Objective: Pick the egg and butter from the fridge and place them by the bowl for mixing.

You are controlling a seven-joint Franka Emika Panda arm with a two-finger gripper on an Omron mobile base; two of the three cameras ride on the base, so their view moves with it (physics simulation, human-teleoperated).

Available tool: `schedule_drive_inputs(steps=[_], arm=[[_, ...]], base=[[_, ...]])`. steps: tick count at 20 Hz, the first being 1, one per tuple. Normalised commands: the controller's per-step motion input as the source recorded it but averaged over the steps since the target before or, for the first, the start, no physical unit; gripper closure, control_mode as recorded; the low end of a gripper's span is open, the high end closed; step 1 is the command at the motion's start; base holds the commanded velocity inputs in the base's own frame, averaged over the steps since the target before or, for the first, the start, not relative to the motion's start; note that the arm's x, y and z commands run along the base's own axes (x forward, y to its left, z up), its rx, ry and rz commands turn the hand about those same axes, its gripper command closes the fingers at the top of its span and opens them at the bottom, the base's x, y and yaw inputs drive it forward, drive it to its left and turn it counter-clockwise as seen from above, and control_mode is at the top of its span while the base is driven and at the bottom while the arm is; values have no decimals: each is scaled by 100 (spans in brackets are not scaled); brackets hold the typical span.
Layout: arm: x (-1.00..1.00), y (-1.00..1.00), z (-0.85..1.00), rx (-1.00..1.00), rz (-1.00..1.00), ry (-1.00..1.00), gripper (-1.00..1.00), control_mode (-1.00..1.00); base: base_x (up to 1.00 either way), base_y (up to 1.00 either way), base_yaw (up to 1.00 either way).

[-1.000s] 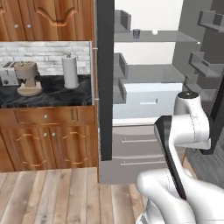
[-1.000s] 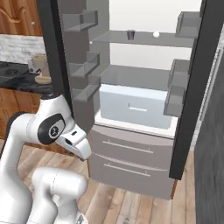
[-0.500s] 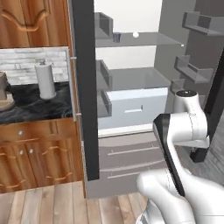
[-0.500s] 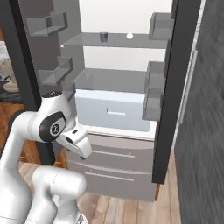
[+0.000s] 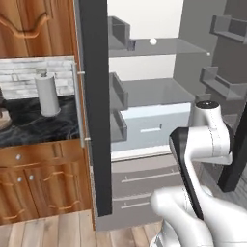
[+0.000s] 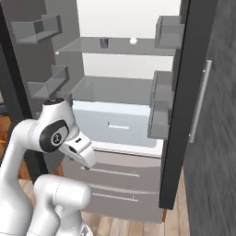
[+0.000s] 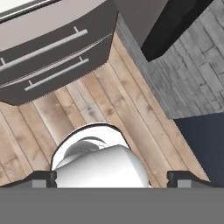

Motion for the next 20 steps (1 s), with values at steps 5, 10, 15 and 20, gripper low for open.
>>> schedule_drive_inputs(steps=[5, 10, 15, 20], arm=[[0, 0, 0, 0, 0, 0, -100, 100], [0, 0, 0, 0, 0, 0, -100, 100], [0, 0, 0, 0, 0, 0, -100, 100], [0, 0, 0, 0, 0, 0, -100, 100]], base=[[80, -7, 0], [80, -28, 1], [38, -49, 6], [1, -3, 1]])
